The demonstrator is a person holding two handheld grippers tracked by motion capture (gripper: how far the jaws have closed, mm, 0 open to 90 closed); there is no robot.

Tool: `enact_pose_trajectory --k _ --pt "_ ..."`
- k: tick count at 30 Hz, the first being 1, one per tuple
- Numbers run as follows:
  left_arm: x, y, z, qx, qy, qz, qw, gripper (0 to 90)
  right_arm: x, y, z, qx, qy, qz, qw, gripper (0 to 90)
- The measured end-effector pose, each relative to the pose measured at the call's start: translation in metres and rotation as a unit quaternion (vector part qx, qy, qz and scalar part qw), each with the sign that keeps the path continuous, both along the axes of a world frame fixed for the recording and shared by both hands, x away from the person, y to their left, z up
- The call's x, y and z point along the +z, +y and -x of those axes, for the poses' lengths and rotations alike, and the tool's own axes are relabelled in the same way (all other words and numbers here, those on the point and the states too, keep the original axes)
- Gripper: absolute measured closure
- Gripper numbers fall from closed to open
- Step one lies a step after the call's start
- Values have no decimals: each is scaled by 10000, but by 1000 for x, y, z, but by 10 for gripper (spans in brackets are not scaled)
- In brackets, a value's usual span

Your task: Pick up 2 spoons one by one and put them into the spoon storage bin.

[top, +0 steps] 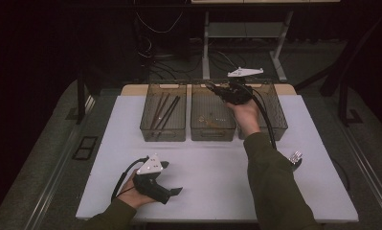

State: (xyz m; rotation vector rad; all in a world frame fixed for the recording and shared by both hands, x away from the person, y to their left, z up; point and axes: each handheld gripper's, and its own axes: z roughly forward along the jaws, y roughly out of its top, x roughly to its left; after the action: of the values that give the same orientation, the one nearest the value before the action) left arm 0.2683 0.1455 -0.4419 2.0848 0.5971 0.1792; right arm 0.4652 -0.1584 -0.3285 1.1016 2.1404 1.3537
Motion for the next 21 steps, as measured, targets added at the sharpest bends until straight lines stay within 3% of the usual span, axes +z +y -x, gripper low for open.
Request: enact_pose_trajectory --k 5,16,17,18,20,21 --pt "1 1 0 -22 -15 -22 10000 0 -4 10 -9 -36 39 -35 10000 883" --pt "1 0 0 -60 9 21 10000 0 -32 16 -24 -229 268 290 9990 875" --pt "1 0 0 -61 6 21 10000 0 -35 16 -25 -224 380 342 9984 837" --pt "1 0 0 -63 7 20 10000 0 -38 16 -26 -237 487 357 9979 742" --pt "1 0 0 -65 1 14 10000 0 -42 15 -24 -388 465 496 9969 639" --pt "1 0 0 -63 -2 16 10000 0 -43 14 -23 -374 506 450 9970 611"
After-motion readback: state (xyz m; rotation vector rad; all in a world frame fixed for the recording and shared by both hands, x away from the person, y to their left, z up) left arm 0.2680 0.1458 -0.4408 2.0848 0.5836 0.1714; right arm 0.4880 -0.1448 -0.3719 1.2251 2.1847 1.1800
